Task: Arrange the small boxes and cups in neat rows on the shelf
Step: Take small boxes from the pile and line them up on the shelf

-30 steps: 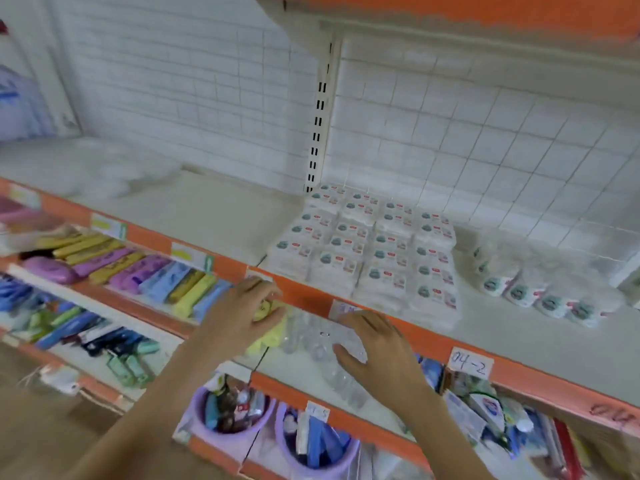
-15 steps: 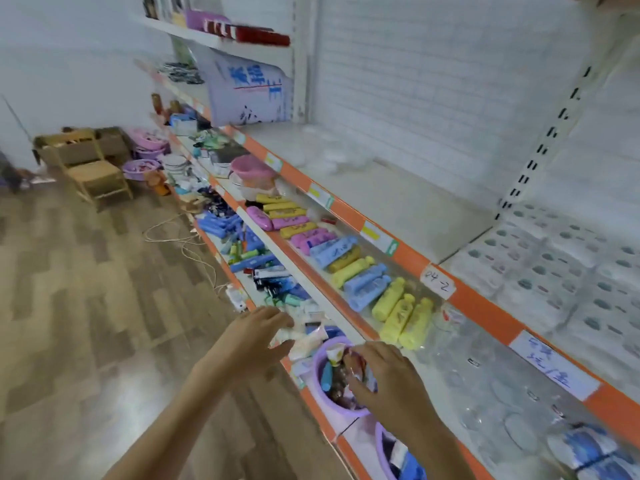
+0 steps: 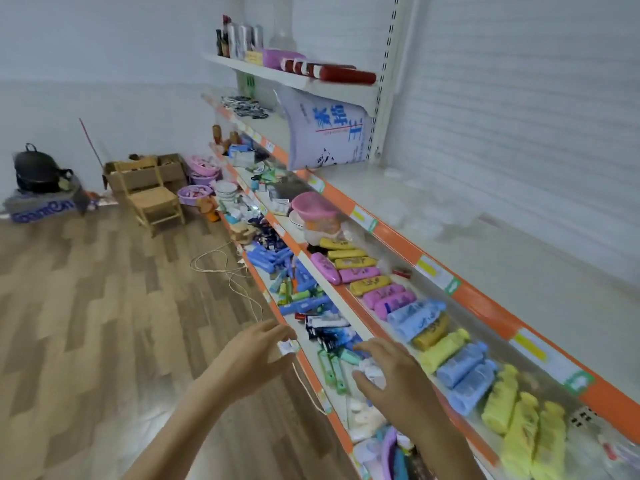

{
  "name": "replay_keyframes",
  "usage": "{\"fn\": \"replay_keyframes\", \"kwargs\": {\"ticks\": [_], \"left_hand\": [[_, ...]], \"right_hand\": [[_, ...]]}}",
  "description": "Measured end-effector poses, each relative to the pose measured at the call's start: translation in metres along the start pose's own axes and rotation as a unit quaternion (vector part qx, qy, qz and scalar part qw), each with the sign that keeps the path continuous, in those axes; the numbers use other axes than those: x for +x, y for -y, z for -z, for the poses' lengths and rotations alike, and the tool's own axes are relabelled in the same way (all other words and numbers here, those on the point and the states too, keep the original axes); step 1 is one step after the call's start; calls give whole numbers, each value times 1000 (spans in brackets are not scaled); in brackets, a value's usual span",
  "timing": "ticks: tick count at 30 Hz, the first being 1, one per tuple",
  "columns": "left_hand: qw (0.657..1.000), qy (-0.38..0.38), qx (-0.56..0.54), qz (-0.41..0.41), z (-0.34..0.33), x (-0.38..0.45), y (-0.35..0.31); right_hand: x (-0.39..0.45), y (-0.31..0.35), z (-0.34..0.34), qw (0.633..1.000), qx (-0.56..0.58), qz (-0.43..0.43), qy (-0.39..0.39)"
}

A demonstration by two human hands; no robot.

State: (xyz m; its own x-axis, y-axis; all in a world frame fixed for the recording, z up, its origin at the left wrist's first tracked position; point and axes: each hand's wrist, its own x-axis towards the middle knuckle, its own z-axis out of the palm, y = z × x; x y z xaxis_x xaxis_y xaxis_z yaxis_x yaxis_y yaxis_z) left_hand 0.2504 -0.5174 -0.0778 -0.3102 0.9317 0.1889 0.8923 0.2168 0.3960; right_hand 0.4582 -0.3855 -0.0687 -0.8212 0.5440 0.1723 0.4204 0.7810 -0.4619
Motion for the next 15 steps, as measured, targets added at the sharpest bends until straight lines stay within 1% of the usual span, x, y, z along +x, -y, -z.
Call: {"fn": "replay_keyframes", "kwargs": {"ticks": [5, 7, 8, 11, 15], "left_hand": [[999, 19, -7, -43, 22, 75, 38], [998, 19, -8, -58, 28, 110, 43], [997, 21, -13, -67, 30, 130, 45], [994, 24, -26, -104, 34, 190, 44], [988, 7, -31, -150, 36, 276, 36]], "right_hand": [[64, -6, 11, 999, 1, -24, -25], [88, -17, 24, 998, -7, -33, -50], [99, -24, 33, 997, -15, -32, -67], [137, -54, 65, 993, -58, -48, -88], [191, -101, 109, 981, -96, -69, -156]]}}
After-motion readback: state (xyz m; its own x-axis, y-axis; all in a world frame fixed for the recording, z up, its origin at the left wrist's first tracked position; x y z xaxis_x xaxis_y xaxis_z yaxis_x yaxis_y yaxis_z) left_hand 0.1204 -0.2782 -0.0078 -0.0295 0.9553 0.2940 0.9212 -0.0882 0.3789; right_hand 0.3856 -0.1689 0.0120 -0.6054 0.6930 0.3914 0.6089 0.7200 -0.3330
